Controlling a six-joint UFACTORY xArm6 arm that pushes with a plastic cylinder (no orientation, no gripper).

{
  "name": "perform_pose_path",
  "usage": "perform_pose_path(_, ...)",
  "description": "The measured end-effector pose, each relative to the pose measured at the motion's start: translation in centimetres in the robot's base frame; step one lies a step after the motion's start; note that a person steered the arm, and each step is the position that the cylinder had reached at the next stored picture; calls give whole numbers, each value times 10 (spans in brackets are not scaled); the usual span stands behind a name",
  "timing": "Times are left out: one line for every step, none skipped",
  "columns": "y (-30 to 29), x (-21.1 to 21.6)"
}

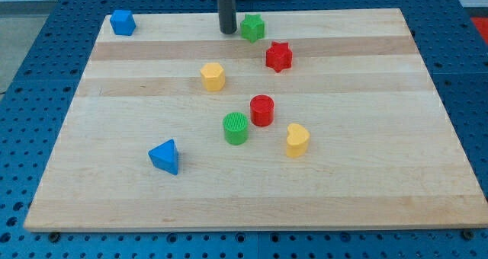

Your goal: Move the green star slightly towards the top center of the board

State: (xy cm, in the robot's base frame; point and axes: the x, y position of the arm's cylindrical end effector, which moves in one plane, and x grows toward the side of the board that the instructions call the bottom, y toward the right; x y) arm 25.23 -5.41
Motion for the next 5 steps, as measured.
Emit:
perform_pose_path(4,37)
perform_pose_path(36,37)
perform_pose_path(51,29)
perform_pose_path(49,17)
perform_pose_path(46,13)
